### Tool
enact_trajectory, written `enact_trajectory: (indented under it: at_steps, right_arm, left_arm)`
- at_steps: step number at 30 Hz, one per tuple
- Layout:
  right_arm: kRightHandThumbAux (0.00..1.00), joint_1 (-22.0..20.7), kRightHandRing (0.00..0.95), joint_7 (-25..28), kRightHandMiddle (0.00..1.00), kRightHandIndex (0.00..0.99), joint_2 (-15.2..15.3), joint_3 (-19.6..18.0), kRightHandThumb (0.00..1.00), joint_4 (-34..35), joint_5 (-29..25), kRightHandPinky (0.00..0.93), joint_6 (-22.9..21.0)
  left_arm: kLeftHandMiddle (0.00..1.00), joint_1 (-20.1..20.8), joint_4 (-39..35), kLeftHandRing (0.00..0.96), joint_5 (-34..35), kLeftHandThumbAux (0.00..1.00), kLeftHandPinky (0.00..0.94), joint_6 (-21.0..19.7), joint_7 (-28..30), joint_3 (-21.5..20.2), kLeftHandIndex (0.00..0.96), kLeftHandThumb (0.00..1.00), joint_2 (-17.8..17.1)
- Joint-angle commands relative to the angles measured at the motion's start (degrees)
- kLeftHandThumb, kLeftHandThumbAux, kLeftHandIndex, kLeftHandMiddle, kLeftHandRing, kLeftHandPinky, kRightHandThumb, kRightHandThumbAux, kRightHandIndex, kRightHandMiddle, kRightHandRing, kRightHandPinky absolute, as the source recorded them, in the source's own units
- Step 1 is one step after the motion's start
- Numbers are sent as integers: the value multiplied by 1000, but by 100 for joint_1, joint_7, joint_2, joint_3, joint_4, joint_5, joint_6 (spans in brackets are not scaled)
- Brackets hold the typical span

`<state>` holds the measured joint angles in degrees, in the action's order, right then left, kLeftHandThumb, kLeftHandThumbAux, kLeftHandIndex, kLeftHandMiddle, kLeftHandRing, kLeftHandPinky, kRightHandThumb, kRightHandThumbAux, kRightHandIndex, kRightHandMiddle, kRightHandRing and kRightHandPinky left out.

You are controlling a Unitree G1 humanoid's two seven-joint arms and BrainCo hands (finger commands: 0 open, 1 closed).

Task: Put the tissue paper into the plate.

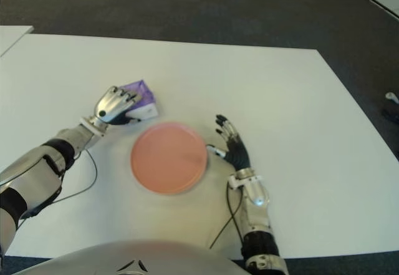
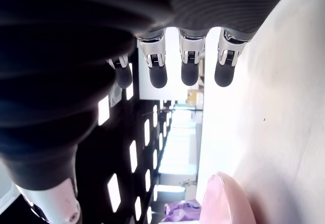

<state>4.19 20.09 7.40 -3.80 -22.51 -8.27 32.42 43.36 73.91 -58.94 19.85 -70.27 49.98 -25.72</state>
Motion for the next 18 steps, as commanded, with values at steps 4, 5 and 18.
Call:
enact_trajectory:
  at_steps: [4,5,18]
  right_arm:
    - [756,352,0,-103,0,0,-58,13,0,-362,26,0,-403]
    - [757,345,0,-107,0,0,-60,17,0,-375,31,0,-380]
    - [782,265,0,-75,0,0,-104,19,0,-544,9,0,-124]
  left_arm:
    - [838,161,-209,814,257,702,809,238,110,-403,443,707,-304]
    - [837,214,-258,813,305,702,808,267,141,-484,443,707,-351]
    - [805,424,-1329,788,463,699,800,675,-175,-1191,444,708,-859]
